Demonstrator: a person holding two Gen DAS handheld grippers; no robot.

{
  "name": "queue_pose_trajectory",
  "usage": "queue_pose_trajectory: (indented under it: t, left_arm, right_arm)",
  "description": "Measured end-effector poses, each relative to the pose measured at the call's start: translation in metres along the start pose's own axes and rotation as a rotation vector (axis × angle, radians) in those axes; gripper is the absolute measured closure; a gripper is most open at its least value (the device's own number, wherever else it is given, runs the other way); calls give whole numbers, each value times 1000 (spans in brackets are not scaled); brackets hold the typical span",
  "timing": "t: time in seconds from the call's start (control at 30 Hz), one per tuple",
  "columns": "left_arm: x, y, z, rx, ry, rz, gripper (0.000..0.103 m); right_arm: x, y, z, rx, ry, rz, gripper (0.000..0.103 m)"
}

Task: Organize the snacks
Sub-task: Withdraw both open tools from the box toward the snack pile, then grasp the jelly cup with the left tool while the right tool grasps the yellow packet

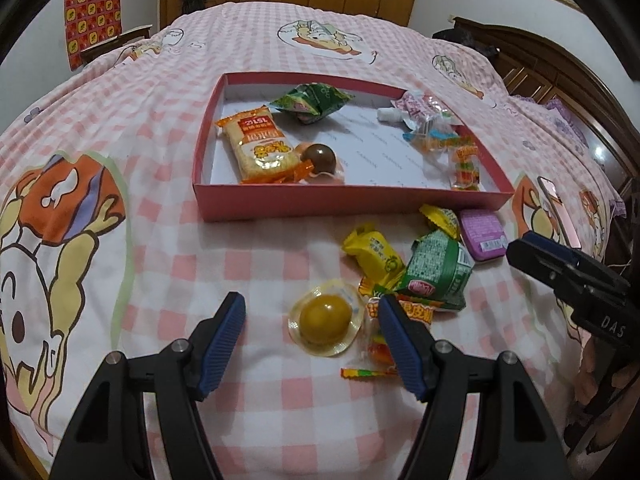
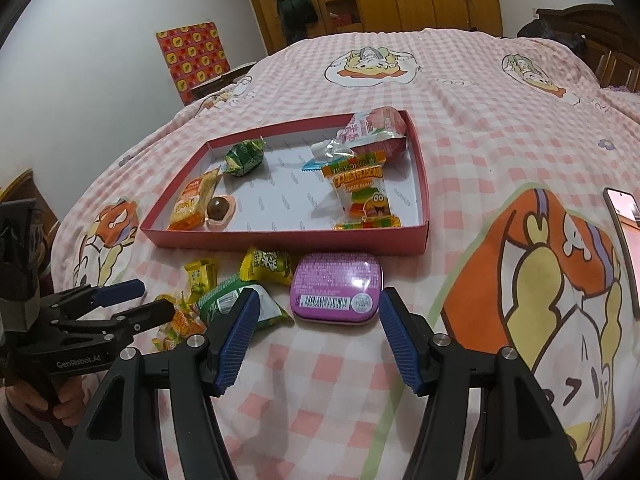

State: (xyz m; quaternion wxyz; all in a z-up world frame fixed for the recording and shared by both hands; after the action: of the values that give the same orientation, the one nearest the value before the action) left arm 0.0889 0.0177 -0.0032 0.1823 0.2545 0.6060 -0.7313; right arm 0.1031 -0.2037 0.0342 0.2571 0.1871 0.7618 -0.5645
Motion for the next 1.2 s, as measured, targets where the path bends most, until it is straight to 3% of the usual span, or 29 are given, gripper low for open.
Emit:
queue_pose_trajectory:
  t: [0.13,0.37,0.6,0.67,1.1,1.2]
  left_arm:
    - [2,1,-4,-3,-17,12,31]
    - [6,1,0,14,-7,10,56]
    - [6,7,2,24,-10,17,59]
    - [6,7,3,39,-10,20,68]
    - [8,13,6,38,-9,21,65]
    - [7,11,7,27,5,28,69]
  right_arm:
    - [2,0,0,1,2,-4,40]
    - [4,2,-1,0,3,-9,40]
    - [8,7,-5,-6,-2,-22,40]
    - [8,8,-7,-9,-2,-25,40]
    - [9,9,-9,-14,-6,-30,40]
    - [9,9,-10,-15,-10,-32,40]
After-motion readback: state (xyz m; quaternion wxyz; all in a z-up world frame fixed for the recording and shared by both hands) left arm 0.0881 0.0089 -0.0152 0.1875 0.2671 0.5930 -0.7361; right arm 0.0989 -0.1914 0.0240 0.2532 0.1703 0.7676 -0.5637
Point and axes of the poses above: each gripper's, at about its wrist camera, not at the fingertips, and y roughly the way its jaws point, z to its right, x to its underside, the point moved 6 cm from there along y, roughly the way its jaws point
